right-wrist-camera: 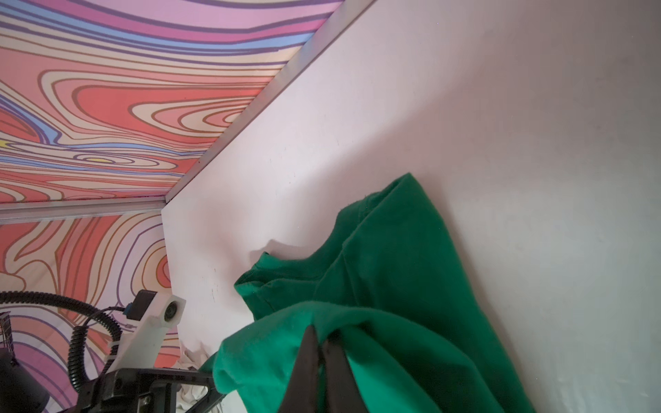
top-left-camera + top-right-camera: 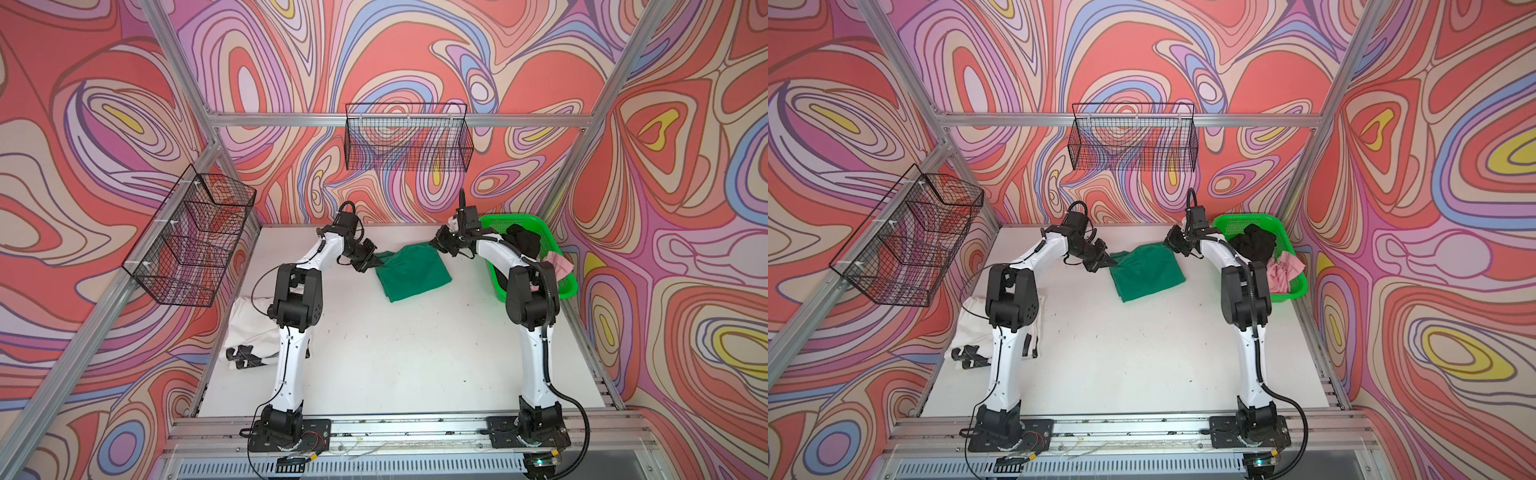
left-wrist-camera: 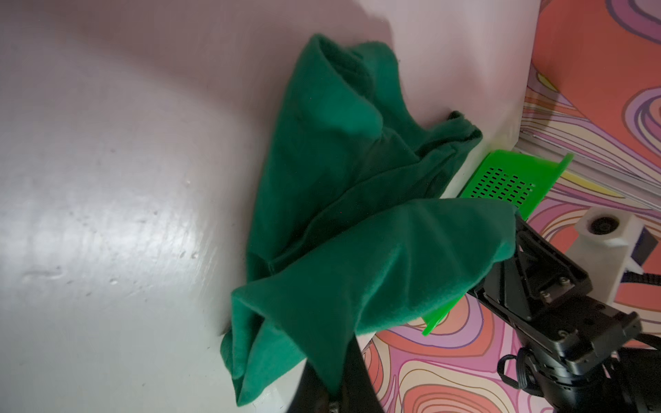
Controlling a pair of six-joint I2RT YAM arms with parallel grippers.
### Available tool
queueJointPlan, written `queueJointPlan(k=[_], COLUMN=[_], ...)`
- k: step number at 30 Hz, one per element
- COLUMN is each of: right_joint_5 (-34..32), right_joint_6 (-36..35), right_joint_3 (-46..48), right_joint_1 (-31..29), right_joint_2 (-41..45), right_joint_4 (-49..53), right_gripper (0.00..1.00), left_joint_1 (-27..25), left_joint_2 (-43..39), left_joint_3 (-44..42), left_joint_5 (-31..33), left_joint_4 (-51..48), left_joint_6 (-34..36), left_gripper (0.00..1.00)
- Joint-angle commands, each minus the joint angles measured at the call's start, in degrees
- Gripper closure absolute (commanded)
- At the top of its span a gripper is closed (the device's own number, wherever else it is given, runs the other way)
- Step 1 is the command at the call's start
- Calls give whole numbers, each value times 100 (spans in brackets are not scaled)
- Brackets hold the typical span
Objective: Fold and stack the t-shirts
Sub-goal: 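Lay the folded edge down on the bundle and open both grippers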
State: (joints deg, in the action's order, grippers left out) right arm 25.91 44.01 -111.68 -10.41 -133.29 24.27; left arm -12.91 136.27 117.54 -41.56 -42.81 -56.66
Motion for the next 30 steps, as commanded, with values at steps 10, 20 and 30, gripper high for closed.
queueJointPlan(k=[10,20,30], right_joint_5=[36,-262,-571], right_joint_6=[-5,-338,-853], right_joint_3=[-728,-671,776], right_joint_1=[70,66,57], right_joint_2=[-743,-314,895], right_joint_4=[225,262,-730], right_gripper=[100,58,45], left_joint_1=[159,196,245], left_joint_2=[779,583,14], left_joint_3=[1107,1272,1042], left_joint_5=[-107,-126,34], left_joint_4=[-474,-223,-321], left_joint_6=[-99,-105,621], left_gripper=[73,47,10])
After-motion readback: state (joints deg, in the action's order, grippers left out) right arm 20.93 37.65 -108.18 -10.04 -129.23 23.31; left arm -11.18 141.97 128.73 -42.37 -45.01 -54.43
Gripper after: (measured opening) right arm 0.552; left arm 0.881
